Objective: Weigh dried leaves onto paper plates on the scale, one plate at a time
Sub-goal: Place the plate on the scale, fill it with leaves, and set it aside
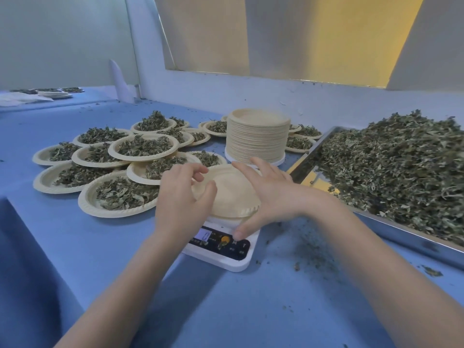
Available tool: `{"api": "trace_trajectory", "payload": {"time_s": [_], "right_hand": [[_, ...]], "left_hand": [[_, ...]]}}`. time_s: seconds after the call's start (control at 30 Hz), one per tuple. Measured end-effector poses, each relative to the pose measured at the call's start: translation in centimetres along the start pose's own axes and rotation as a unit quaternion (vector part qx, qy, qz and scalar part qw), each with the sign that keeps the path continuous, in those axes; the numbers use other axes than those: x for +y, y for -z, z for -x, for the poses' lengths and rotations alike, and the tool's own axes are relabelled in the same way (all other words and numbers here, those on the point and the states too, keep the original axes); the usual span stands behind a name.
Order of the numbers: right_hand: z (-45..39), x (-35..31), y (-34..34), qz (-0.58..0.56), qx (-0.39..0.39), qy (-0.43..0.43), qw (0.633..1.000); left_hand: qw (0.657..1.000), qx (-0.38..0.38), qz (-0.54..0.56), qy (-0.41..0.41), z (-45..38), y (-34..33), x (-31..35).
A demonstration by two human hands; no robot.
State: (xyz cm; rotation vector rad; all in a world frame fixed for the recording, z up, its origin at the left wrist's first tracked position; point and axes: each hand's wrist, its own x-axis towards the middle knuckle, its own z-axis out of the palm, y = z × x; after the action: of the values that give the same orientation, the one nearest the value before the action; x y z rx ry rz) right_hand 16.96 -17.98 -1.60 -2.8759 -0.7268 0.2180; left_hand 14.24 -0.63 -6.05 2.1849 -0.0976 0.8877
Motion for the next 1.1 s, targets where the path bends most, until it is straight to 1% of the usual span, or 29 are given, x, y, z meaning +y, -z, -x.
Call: {"api": "trace_trajectory", "payload": {"time_s": [0.13,0.23,0.33,0.43,0.5,0.6,0.7,0.77,0.8,0.87,0.9,0.93,0.97,1.0,1.07,1.1], "right_hand": [[0.8,1.4,1.7,-0.005,0.042,-0.002,0.999],[1.9,4.0,3.2,-0.018,0.061,-0.012,0.998],[3.0,7.6,3.9,-0.015,0.066,-0.048,0.997],[3.5,11.8,3.9,-0.018,0.065,-0.118,0.991],[3.7,14.6,3.7,-0.023,0.058,-0.161,0.985],[4.3,18.0,3.1,-0.021,0.057,-0.206,0.977],[4.8,20.1,2.7,0.026,0.051,-0.246,0.968],[5.3,20.7,3.0,0.059,0.065,-0.242,0.966],[5.7,20.7,3.4,0.078,0.088,-0.23,0.966],[6.5,20.6,4.4,0.155,0.16,-0.201,0.954],[6.8,20.7,4.9,0.212,0.192,-0.199,0.937],[7.1,21.0,5.3,0.264,0.213,-0.219,0.915],[7.4,21.5,5.7,0.297,0.22,-0.259,0.892],[7.7,21.9,5.9,0.306,0.209,-0.312,0.875],[8.3,22.8,5.8,0.26,0.163,-0.407,0.861],[8.6,23.1,5.6,0.223,0.155,-0.432,0.86]], "left_hand": [[0.996,-0.046,-0.014,-0.071,-1.0,-1.7,3.2],[0.991,-0.093,-0.013,-0.091,-2.3,-4.2,5.9],[0.977,-0.184,0.018,-0.107,-3.7,-8.1,9.3],[0.948,-0.282,-0.029,-0.143,-4.2,-12.9,12.7],[0.93,-0.334,-0.057,-0.142,-4.2,-16.0,14.3],[0.91,-0.387,-0.081,-0.123,-4.0,-20.1,15.7],[0.889,-0.438,-0.1,-0.093,-3.8,-23.0,16.2],[0.884,-0.454,-0.093,-0.068,-3.8,-24.3,16.3],[0.886,-0.454,-0.075,-0.052,-3.9,-24.6,16.4],[0.893,-0.449,0.004,0.001,-4.2,-25.1,16.7],[0.894,-0.444,0.047,0.031,-4.4,-25.3,17.0],[0.894,-0.438,0.081,0.051,-4.5,-25.5,17.4],[0.893,-0.434,0.103,0.057,-4.6,-25.6,17.9],[0.893,-0.433,0.115,0.049,-4.6,-25.7,18.4],[0.895,-0.427,0.125,0.024,-4.3,-25.8,19.6],[0.895,-0.427,0.129,0.016,-4.2,-25.9,20.2]]}}
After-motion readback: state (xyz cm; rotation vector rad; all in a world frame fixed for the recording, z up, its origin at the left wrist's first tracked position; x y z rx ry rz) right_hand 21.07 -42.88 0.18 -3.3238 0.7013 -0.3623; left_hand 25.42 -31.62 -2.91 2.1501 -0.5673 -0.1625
